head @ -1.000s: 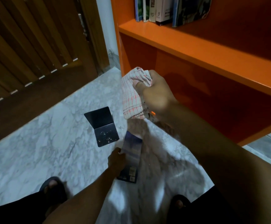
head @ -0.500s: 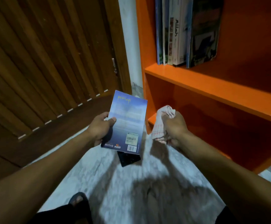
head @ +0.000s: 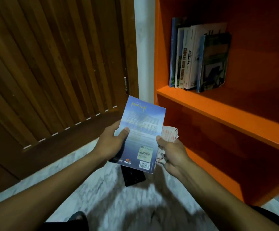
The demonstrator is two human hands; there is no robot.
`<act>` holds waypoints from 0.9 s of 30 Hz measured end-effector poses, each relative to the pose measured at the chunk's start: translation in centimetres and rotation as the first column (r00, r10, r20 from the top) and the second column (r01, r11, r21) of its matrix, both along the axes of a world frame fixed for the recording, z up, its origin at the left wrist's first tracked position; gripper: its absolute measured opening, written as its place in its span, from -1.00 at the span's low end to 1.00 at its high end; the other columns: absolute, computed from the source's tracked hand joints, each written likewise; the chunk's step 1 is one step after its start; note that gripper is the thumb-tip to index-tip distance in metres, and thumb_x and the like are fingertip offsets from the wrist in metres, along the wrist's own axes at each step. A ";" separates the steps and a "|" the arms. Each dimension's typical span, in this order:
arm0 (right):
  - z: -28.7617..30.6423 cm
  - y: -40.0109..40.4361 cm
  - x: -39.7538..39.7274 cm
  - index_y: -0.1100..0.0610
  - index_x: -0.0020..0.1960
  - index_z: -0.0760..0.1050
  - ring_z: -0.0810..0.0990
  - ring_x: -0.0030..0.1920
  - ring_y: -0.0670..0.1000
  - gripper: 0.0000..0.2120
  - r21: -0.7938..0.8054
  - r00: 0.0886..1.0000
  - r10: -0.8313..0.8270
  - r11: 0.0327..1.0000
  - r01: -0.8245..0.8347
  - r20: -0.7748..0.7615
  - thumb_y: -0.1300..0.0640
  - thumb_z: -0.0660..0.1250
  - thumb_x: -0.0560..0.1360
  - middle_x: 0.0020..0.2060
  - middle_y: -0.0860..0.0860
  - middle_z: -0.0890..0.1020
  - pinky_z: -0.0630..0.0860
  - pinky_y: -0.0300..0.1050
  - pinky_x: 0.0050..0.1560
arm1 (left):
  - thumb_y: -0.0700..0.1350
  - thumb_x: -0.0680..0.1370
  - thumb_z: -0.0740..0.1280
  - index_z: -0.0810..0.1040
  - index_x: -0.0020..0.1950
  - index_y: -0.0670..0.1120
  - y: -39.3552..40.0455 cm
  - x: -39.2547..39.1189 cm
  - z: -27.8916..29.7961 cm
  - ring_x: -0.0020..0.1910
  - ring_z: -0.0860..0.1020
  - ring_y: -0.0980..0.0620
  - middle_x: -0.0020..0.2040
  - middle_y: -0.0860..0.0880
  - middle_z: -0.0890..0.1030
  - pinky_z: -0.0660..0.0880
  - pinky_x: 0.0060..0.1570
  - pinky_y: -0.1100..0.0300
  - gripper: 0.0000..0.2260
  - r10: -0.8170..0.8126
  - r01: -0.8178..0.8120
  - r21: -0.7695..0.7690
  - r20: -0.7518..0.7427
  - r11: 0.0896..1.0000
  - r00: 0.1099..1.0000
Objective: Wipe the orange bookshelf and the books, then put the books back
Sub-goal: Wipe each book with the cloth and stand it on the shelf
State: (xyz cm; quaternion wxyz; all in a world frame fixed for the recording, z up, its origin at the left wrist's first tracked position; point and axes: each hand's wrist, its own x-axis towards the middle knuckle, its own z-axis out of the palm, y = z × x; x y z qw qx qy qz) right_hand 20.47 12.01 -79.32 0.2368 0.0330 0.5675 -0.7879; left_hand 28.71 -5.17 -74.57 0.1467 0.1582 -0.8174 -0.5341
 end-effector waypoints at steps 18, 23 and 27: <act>2.7 1.9 -2.3 0.10 0.17 0.56 0.65 -0.14 -0.20 -0.63 0.016 0.849 -0.231 0.962 0.271 -0.476 -0.07 0.06 0.70 -0.02 -0.04 0.66 0.56 -0.27 -0.14 | -0.04 0.69 0.19 0.61 0.22 0.01 1.3 0.0 0.4 -0.06 0.71 -0.03 0.00 0.02 0.74 0.58 0.03 0.01 -0.77 -0.084 0.079 0.246 0.008 0.966 0.996; 2.3 1.8 -1.0 -0.31 0.42 0.20 -0.01 0.52 -0.24 -0.67 0.429 0.597 0.178 0.849 0.308 -0.782 -0.15 0.06 0.67 0.43 -0.34 0.14 0.00 0.11 0.59 | -0.05 0.68 0.19 0.63 0.20 -0.01 2.5 0.1 0.5 -0.05 0.71 -0.12 0.00 -0.05 0.74 0.59 0.00 0.00 -0.76 -0.082 0.070 0.344 0.021 0.936 0.996; 0.7 0.5 1.7 -0.33 0.42 0.15 0.07 0.59 -0.04 -0.62 0.494 0.553 0.328 0.851 0.179 -0.766 -0.22 0.08 0.62 0.51 -0.20 0.18 0.10 0.14 0.56 | -0.09 0.68 0.21 0.61 0.24 -0.10 2.4 -0.9 0.5 0.02 0.67 -0.23 0.07 -0.18 0.71 0.61 0.05 -0.14 -0.76 0.028 -0.017 0.518 -0.014 0.855 1.000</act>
